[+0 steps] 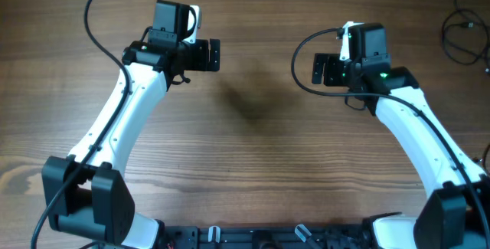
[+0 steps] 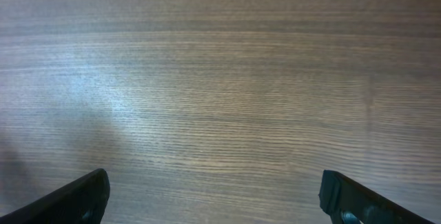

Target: Untangle cables

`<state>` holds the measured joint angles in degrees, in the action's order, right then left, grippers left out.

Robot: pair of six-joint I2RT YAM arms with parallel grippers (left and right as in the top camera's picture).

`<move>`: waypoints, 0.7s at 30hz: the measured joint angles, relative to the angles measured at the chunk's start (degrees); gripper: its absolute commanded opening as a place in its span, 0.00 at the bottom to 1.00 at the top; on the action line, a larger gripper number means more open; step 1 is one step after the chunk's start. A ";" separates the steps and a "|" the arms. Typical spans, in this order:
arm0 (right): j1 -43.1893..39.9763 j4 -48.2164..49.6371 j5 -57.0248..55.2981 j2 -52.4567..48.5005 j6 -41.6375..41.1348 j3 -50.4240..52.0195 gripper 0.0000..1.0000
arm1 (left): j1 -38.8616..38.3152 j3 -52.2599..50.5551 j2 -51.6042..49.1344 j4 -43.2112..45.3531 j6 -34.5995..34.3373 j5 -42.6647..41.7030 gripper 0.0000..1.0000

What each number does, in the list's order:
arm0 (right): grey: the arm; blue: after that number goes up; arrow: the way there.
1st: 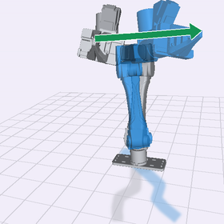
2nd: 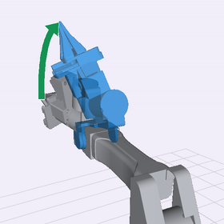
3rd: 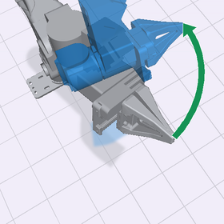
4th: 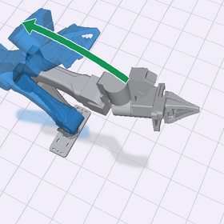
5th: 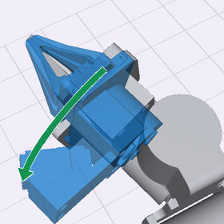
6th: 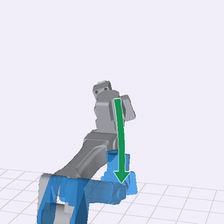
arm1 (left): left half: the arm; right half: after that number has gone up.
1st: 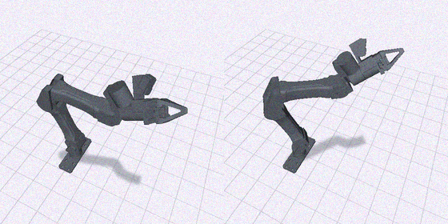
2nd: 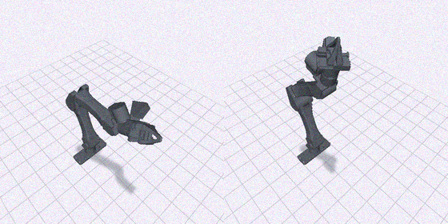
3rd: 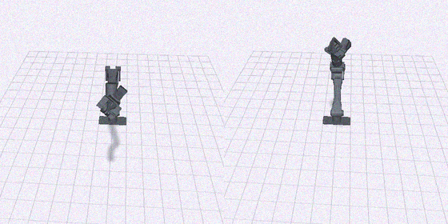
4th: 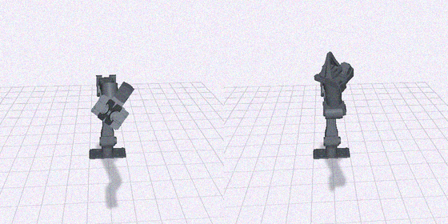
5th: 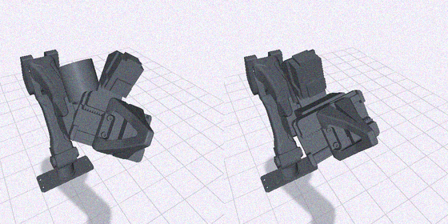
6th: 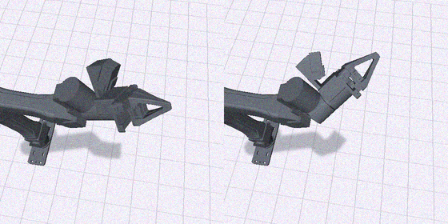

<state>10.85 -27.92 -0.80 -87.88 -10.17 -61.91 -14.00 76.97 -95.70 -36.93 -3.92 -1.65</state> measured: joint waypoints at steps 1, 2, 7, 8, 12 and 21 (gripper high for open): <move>0.00 0.61 0.39 -0.48 -0.02 0.07 1.00 | -0.28 0.00 -0.11 -0.42 0.22 0.02 1.00; 0.00 1.29 0.61 -0.66 -0.04 0.11 1.00 | -0.48 0.00 -0.11 -0.63 0.35 0.07 1.00; 0.00 4.83 0.81 -0.66 -0.04 0.17 1.00 | -2.36 0.00 -0.11 -1.49 0.87 3.10 1.00; 0.00 4.87 0.76 -0.66 -0.04 0.17 1.00 | -2.69 0.00 -0.11 -1.77 0.87 3.69 1.00; 0.00 4.74 -0.31 -0.66 -0.04 0.17 1.00 | -3.91 0.00 -0.11 -2.38 0.79 7.65 1.00; 0.00 4.57 -0.74 -0.66 -0.04 0.17 1.00 | -4.04 0.00 -0.11 -2.56 0.59 10.84 1.00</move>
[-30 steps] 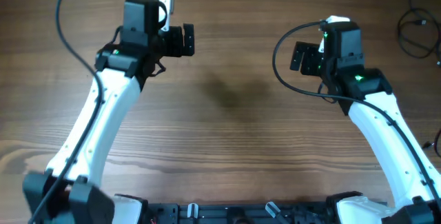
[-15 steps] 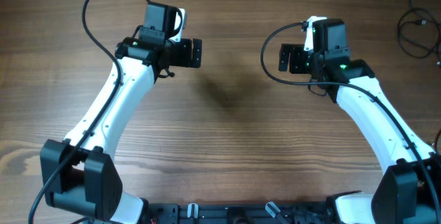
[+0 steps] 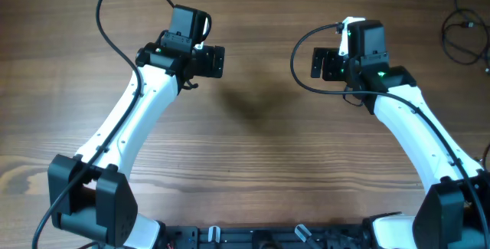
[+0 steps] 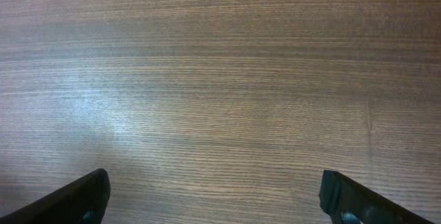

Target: Untangle cables

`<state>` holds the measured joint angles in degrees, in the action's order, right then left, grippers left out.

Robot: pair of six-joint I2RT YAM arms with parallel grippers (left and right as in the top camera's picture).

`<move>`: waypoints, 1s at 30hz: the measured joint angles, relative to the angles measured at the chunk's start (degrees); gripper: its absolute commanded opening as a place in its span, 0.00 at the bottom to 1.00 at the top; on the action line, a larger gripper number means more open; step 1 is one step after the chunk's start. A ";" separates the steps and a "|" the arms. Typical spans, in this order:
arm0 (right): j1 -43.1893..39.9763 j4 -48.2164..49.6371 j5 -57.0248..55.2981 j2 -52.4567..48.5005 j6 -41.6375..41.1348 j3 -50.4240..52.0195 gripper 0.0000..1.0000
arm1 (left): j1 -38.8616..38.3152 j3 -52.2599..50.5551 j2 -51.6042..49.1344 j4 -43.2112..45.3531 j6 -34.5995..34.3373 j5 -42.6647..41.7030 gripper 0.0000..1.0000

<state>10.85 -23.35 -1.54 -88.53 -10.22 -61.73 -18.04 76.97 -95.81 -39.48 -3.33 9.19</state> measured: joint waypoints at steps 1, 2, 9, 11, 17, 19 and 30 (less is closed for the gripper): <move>0.00 0.00 0.00 0.00 0.00 0.00 1.00 | 0.00 0.00 0.00 0.00 0.00 0.00 1.00; 0.00 0.02 -0.02 0.00 0.00 0.00 1.00 | 0.00 0.00 0.00 0.04 0.02 0.02 1.00; 0.00 0.02 -0.02 0.00 0.00 0.00 1.00 | 0.00 0.00 0.00 0.70 0.00 0.02 1.00; 0.00 0.02 -0.02 0.00 0.00 0.00 1.00 | 0.00 0.00 0.00 0.70 0.00 0.02 1.00; 0.00 0.02 0.00 0.00 0.00 0.00 1.00 | 0.00 0.00 0.00 0.92 0.02 0.02 1.00; 0.00 0.00 -0.02 0.00 0.00 0.00 1.00 | 0.00 0.00 0.00 1.40 0.02 0.02 1.00; 0.00 -2.84 -0.02 0.26 0.00 0.00 1.00 | 0.00 0.00 0.00 2.23 0.00 0.02 1.00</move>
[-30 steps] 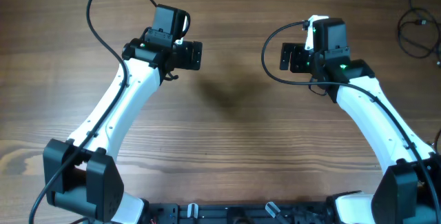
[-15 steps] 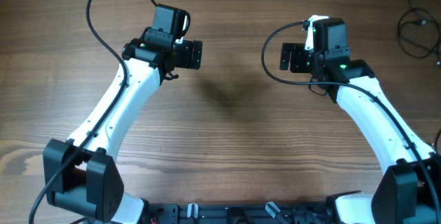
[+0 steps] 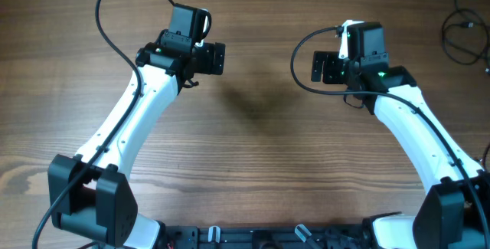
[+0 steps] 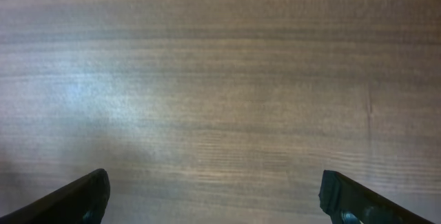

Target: Untangle cables

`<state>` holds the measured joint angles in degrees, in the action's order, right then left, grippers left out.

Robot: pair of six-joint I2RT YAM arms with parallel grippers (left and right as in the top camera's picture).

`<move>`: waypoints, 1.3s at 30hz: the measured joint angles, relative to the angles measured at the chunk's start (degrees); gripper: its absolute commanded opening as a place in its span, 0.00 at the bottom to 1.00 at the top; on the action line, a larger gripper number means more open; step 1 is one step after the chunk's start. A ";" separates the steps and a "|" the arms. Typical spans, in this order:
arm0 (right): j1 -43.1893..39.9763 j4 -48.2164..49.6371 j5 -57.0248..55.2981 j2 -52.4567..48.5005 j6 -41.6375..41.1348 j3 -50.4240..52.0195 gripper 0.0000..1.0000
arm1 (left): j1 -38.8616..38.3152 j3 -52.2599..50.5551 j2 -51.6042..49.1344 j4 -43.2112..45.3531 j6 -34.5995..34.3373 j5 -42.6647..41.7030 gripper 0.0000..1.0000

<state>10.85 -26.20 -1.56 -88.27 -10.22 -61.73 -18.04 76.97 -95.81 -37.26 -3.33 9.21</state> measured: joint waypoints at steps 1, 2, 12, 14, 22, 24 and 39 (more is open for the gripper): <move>0.00 -0.11 0.00 0.33 -0.02 0.00 1.00 | 0.00 0.00 -0.07 0.22 0.00 0.00 1.00; 0.00 -0.11 0.00 0.90 -0.02 0.00 1.00 | 0.00 0.00 -0.22 0.37 0.02 0.00 1.00; 0.00 0.04 -1.88 6.23 0.00 0.00 1.00 | 0.00 0.00 -3.15 0.42 0.00 0.00 1.00; 0.00 0.07 -1.92 6.23 0.00 0.00 1.00 | 0.00 0.00 -3.15 0.42 0.02 0.00 1.00; 0.00 0.07 -1.92 6.23 0.00 0.00 1.00 | 0.00 0.00 -3.15 0.39 0.00 0.00 1.00; 0.00 -0.20 -1.92 6.23 0.00 0.00 1.00 | 0.00 0.00 -3.15 0.39 0.00 0.00 1.00; 0.00 -0.98 -1.95 6.23 0.00 0.00 1.00 | 0.00 0.00 -3.15 2.95 -2.64 0.00 1.00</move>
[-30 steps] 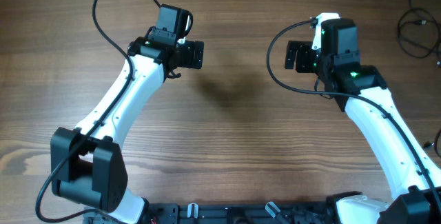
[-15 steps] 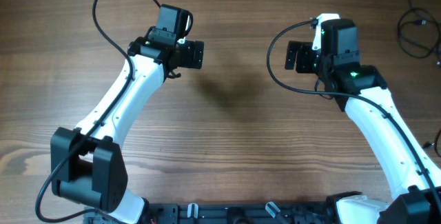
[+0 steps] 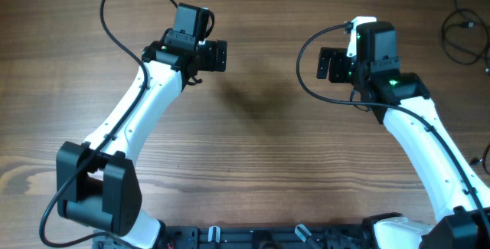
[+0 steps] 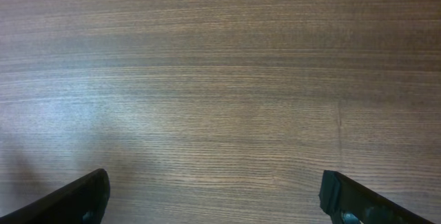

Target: Untangle cables

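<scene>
A loose tangle of thin black cables [image 3: 462,28] lies at the far right of the wooden table [image 3: 253,165] in the overhead view, partly cut off by the frame edge. My right gripper [image 3: 331,63] hovers over bare wood well to the left of it. In the right wrist view the right gripper [image 4: 215,198] is open, its dark fingertips [image 4: 83,198] wide apart with only wood grain between them. My left gripper [image 3: 215,56] is at the upper left of centre and faces the right one; it looks open and holds nothing.
Each arm trails its own black cable loop: one arcs above the left arm [image 3: 122,4], one curves beside the right wrist [image 3: 306,73]. A dark shadow patch [image 3: 249,99] marks the wood between the grippers. The arm bases sit at the near edge.
My right arm has shifted a little to the right, and the wood grain in its wrist view has slid left. The left arm moved slightly right. Both grippers hold nothing.
At first both grippers hung open over bare wood, facing each other. The left arm then stood further right and has edged right since. The right arm stayed nearly put until its small shift right now. No cable was touched.
</scene>
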`<state>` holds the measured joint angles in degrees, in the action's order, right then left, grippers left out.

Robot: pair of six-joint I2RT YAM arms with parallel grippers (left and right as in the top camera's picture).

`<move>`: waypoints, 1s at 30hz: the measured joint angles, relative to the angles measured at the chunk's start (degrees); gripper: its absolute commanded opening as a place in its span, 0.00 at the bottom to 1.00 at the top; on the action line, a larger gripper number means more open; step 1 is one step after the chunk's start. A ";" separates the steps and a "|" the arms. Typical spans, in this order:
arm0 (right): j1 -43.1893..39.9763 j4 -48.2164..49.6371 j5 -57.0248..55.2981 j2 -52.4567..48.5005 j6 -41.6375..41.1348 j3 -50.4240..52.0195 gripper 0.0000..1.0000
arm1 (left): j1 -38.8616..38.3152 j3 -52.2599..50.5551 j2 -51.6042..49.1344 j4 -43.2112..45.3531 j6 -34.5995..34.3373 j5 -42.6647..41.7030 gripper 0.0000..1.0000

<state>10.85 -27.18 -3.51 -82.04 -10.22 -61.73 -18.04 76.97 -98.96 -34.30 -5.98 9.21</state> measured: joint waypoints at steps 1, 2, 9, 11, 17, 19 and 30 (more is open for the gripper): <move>0.00 0.00 0.02 0.00 0.00 0.00 1.00 | 0.00 0.00 0.00 -0.33 -0.17 0.00 1.00; 0.00 0.00 0.00 0.00 0.00 0.00 1.00 | 0.00 0.00 0.00 -0.55 -0.20 0.00 1.00; 0.00 0.00 0.02 0.00 0.00 0.00 1.00 | 0.00 0.00 0.00 -1.09 -0.37 0.00 1.00; 0.00 -0.02 0.02 0.00 0.00 0.00 1.00 | 0.00 0.00 0.00 -1.09 -0.37 0.00 1.00; 0.00 -0.02 0.00 0.00 0.00 0.00 1.00 | 0.00 0.00 0.00 -1.09 -0.37 0.00 1.00; 0.00 0.00 0.02 0.00 0.00 0.00 1.00 | 0.00 0.00 0.00 -1.07 -0.37 0.00 1.00; 0.00 -0.02 0.00 0.00 0.00 0.00 1.00 | 0.00 0.02 0.00 -1.09 -0.37 0.00 1.00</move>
<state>10.85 -27.20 -3.51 -82.04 -10.22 -61.73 -18.04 76.99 -98.96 -35.40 -6.35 9.21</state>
